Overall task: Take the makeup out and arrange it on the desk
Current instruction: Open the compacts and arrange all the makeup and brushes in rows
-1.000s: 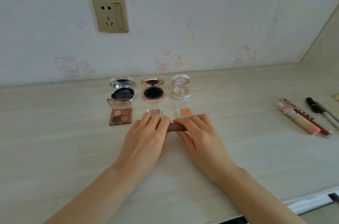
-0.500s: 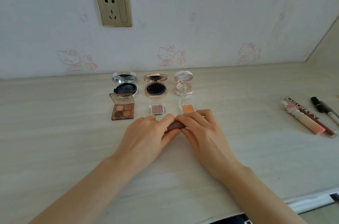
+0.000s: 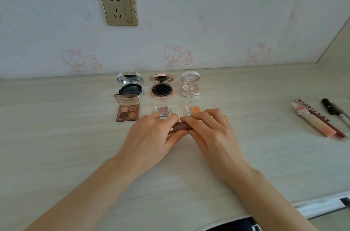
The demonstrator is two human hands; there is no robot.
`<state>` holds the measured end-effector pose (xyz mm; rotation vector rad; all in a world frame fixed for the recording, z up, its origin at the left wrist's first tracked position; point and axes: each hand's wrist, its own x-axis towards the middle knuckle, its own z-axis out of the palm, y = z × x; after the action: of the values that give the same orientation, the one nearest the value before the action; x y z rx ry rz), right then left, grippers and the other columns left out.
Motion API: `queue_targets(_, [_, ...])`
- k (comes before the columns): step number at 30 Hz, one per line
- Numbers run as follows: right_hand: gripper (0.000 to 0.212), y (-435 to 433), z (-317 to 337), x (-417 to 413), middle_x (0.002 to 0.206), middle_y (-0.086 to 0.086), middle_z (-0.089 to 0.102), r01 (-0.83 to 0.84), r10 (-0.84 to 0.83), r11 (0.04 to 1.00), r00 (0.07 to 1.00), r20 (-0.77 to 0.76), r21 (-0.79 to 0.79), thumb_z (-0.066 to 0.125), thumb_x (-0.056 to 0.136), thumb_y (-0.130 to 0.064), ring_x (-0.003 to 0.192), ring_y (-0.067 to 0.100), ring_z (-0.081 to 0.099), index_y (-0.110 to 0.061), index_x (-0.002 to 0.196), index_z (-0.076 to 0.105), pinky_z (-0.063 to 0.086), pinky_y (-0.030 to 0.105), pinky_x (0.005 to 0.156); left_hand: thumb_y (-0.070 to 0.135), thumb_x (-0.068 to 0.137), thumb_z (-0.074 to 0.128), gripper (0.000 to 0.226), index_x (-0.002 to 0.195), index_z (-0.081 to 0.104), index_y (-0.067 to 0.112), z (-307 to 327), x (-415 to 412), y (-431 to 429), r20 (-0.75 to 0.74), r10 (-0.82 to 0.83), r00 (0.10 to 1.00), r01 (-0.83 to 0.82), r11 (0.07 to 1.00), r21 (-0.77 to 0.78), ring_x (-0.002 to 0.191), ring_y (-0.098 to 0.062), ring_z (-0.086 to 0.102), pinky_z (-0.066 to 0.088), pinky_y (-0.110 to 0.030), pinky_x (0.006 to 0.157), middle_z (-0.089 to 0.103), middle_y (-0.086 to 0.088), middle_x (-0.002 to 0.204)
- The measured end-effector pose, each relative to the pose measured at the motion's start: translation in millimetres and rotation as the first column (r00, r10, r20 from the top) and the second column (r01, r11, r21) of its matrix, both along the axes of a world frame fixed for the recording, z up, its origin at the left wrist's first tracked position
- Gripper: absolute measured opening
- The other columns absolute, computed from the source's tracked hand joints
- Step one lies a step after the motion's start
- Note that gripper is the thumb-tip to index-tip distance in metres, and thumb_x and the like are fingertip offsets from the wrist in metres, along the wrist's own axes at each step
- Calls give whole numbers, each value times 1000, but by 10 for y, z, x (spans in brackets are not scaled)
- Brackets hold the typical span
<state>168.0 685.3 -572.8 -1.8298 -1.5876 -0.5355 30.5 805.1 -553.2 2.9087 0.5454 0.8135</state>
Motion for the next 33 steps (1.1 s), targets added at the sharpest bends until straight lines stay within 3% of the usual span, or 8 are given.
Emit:
queue_targets(4, [35, -41, 51, 7, 103, -14, 62, -67, 63, 998, 947, -314, 0, 63, 89, -23, 100, 12, 50, -20, 124, 60, 42, 18, 86, 63, 86, 40, 45, 83, 55, 21, -35, -6, 11, 36, 27, 999, -22, 992, -124, 58, -12, 42, 24, -14, 51, 37, 12, 63])
queue_targets(7, [28, -78, 126, 6, 97, -21, 62, -30, 42, 999, 852, -521, 31, 66, 87, -22, 97, 3, 51, -24, 114, 62, 36, 7, 81, 64, 82, 43, 44, 93, 55, 24, -67, -3, 35, 77, 38, 996, -18, 967, -253, 67, -6, 43, 32, -16, 57, 39, 15, 71])
queue_targets(12, [13, -105, 242, -26, 93, -15, 73, -49, 163, 983, 663, -731, 175, 58, 90, -11, 98, 11, 61, -20, 99, 55, 45, 23, 80, 64, 81, 41, 41, 96, 50, 26, -81, 2, 35, 102, 29, 994, 11, 926, -377, 77, -6, 44, 35, -20, 63, 43, 11, 77])
queue_targets(18, [20, -96, 255, 16, 89, 6, 69, 89, 137, 972, 546, -827, 219, 59, 87, -4, 86, 11, 66, -20, 99, 61, 50, 28, 80, 58, 86, 41, 31, 99, 47, 31, -97, 3, 31, 153, 23, 988, 54, 874, -482, 76, -10, 51, 45, -30, 66, 55, 7, 88])
queue_targets(22, [16, -96, 248, 8, 96, 7, 65, 91, 85, 981, 590, -803, 171, 62, 87, -11, 86, 5, 64, -24, 94, 62, 48, 19, 76, 54, 88, 40, 31, 102, 50, 28, -57, 5, -19, 207, 15, 978, 99, 843, -528, 66, -11, 46, 40, -25, 59, 50, 7, 76])
queue_targets(25, [13, -97, 251, -15, 90, 2, 68, 51, 109, 986, 544, -832, 162, 57, 91, -10, 80, 1, 65, -22, 95, 59, 46, 16, 72, 45, 94, 47, 23, 99, 54, 23, -22, 2, -70, 253, 14, 967, 139, 805, -577, 70, -16, 50, 42, -31, 63, 57, 1, 80])
queue_targets(29, [19, -80, 226, -12, 84, -5, 65, 10, 146, 985, 503, -852, 175, 53, 94, -11, 77, 10, 67, -27, 104, 55, 54, 32, 78, 37, 91, 57, 18, 98, 64, 22, 41, 22, -116, 313, 52, 948, 199, 672, -713, 90, -12, 65, 51, -26, 80, 68, 6, 92])
queue_targets(33, [27, -61, 215, 23, 81, -16, 57, 9, 136, 986, 521, -842, 164, 49, 95, -14, 74, 13, 62, -38, 109, 49, 55, 38, 73, 17, 91, 59, 11, 96, 68, 13, 147, 95, -186, 392, 115, 913, 288, 499, -817, 79, -16, 70, 55, -23, 76, 72, -3, 85])
